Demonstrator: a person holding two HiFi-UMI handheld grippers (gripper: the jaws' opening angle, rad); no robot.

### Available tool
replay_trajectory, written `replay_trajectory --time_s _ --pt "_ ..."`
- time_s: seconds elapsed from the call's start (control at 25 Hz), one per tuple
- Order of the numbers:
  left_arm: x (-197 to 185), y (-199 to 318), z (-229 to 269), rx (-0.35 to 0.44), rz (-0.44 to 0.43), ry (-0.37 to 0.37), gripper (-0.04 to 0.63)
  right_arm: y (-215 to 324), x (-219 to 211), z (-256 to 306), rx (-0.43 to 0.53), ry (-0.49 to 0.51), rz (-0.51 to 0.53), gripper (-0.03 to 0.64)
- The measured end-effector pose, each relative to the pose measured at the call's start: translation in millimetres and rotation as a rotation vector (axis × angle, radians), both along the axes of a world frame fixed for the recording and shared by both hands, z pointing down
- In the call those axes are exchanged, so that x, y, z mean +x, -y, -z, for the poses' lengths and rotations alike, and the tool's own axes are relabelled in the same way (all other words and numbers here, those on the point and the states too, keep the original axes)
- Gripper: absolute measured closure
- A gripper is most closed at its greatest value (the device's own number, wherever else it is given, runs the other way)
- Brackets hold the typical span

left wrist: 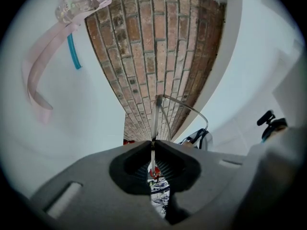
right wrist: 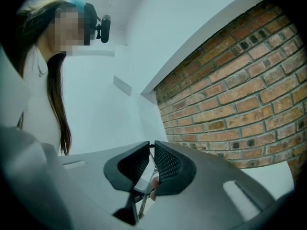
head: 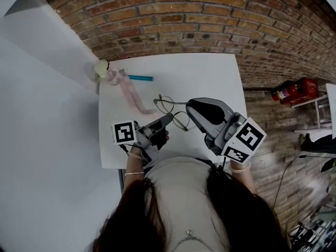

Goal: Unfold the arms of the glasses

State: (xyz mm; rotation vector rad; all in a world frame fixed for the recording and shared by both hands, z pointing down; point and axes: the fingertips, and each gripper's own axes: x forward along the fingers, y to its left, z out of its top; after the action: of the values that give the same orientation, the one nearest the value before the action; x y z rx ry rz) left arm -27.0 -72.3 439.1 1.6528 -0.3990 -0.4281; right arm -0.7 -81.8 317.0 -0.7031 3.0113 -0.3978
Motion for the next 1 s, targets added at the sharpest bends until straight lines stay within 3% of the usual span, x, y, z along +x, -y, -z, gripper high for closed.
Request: replay_trajectory --time_s 0.68,1.0 --pt "7.9 -5.1 -3.0 -0.011 -0.027 0.021 0.574 3.7 -1.1 6.5 0.009 0.004 -0.003 0.58" --pt "7.7 -6.9 -11.1 0.005 -0.051 0.077 0.574 5.4 -1.4 8.8 0.012 0.009 -0.009 0.58"
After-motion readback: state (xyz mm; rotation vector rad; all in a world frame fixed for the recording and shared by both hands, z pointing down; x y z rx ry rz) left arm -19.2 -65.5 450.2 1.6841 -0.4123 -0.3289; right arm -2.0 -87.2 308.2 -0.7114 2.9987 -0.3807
